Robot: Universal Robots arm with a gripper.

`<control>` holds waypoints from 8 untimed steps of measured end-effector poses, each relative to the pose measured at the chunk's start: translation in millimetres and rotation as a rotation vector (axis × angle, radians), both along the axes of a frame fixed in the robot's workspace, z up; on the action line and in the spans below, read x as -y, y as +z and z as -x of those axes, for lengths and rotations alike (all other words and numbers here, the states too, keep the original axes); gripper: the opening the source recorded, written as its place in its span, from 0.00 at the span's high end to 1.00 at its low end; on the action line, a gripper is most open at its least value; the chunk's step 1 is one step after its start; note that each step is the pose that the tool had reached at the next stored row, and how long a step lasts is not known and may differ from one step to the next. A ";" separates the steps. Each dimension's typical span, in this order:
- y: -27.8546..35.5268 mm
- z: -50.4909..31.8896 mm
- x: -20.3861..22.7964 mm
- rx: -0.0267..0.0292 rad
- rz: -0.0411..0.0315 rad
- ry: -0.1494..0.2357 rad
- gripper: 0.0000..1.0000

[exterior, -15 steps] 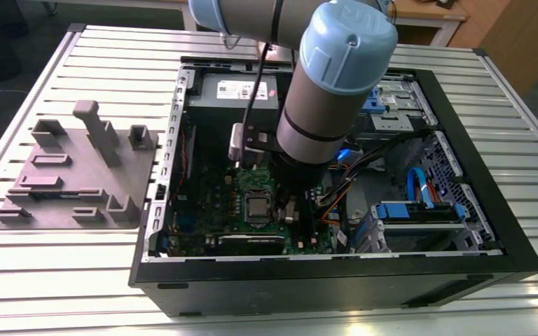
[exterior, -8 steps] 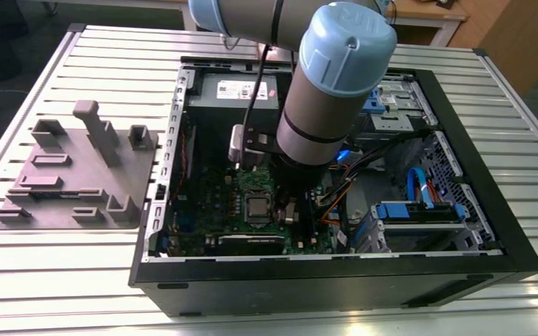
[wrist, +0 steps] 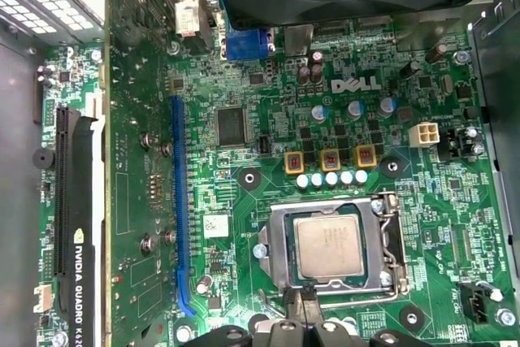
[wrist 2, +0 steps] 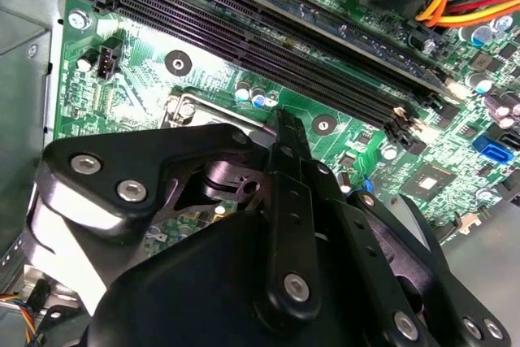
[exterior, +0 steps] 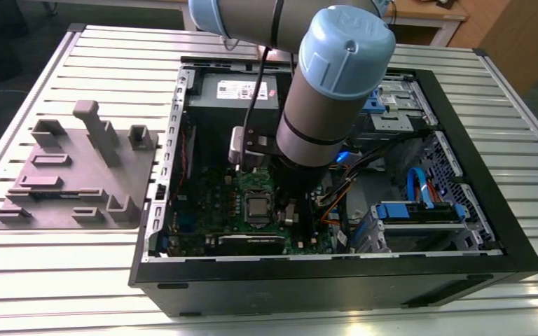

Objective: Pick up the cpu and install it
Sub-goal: 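Install the first cpu locking lever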

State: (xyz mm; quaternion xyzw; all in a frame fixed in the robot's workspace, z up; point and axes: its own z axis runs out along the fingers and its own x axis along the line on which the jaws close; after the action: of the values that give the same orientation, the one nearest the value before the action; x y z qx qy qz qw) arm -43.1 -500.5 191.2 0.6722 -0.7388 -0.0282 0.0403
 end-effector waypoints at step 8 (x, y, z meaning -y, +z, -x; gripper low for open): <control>-0.8 -0.3 0.0 -0.0001 0.0000 0.000 0.90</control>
State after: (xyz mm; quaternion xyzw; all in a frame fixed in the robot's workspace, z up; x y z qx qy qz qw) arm -42.8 -500.5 190.4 0.6723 -0.7386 -0.0282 0.0403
